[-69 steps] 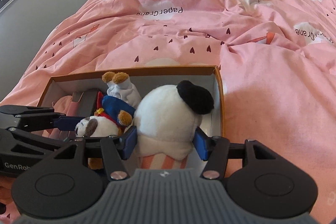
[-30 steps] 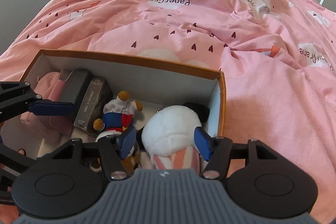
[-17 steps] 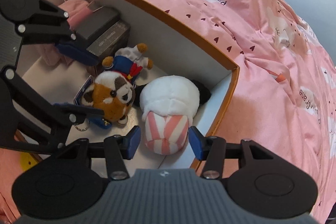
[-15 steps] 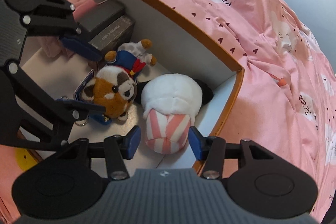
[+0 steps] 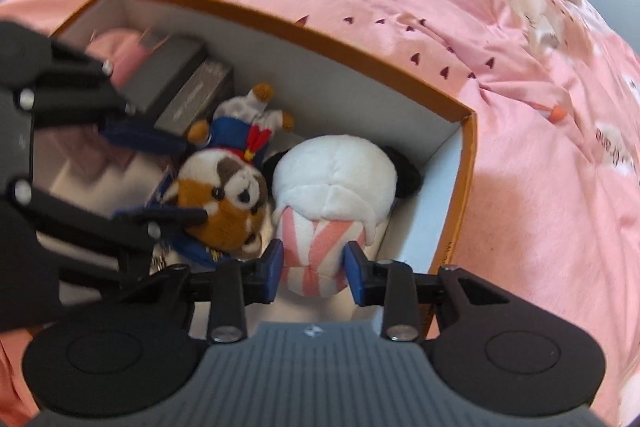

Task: Organize objects
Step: 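Open both grippers to release the plush toys into the box, then move both grippers back toward the white long box and gold cube box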

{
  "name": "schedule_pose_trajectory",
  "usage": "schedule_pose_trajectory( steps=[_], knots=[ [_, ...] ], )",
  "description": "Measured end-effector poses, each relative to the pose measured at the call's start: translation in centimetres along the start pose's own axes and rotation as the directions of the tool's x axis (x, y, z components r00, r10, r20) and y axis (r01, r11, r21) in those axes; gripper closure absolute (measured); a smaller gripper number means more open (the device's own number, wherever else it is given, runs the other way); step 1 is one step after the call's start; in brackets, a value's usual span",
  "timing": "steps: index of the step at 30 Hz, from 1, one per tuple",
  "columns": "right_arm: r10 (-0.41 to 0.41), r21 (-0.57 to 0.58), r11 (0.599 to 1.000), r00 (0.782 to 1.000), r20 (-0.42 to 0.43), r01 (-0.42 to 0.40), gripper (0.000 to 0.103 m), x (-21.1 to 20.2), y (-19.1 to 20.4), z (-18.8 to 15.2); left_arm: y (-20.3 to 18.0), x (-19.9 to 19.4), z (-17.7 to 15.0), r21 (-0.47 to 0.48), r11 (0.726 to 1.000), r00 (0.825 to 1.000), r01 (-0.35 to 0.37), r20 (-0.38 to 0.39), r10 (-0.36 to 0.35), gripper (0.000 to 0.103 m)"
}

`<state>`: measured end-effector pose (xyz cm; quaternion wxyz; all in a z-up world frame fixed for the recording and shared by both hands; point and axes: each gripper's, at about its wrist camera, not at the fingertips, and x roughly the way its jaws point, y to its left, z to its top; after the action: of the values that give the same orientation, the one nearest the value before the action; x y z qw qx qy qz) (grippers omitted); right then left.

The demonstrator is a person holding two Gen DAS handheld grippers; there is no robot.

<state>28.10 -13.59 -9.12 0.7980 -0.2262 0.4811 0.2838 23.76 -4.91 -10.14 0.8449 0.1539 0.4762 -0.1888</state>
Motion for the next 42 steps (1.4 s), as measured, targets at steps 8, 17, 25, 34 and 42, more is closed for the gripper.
schedule_pose_trajectory(
  steps=[8, 17, 25, 34, 42],
  knots=[
    [-0.027, 0.110, 0.994, 0.999, 0.034, 0.023, 0.072, 0.1, 0.0, -0.2, 0.1, 0.4, 0.0, -0.041, 0.999, 1.000, -0.013, 0.015, 0.013, 0.052],
    [-0.081, 0.144, 0.987, 0.994, 0.075, 0.070, 0.073, -0.6, -0.2, -0.5, 0.1, -0.9, -0.3, -0.057, 0.998, 0.998, -0.032, 0.048, 0.035, 0.052],
    [-0.142, 0.177, 0.978, 0.975, 0.173, 0.111, 0.073, -5.7, 1.0, -3.5, -0.7, -6.1, -1.8, -0.099, 0.995, 0.983, 0.018, 0.184, 0.001, 0.052],
    [-0.105, 0.258, 0.966, 0.962, 0.254, 0.037, 0.073, -11.3, 3.1, -9.1, -3.1, -11.4, -5.0, -0.141, 0.984, 0.970, 0.106, 0.233, -0.071, 0.052],
    [-0.098, 0.315, 0.948, 0.986, 0.132, 0.052, 0.072, -11.1, 3.8, -14.0, -6.0, -10.7, -7.9, -0.180, 0.962, 0.968, 0.203, 0.187, -0.169, 0.052]
  ],
)
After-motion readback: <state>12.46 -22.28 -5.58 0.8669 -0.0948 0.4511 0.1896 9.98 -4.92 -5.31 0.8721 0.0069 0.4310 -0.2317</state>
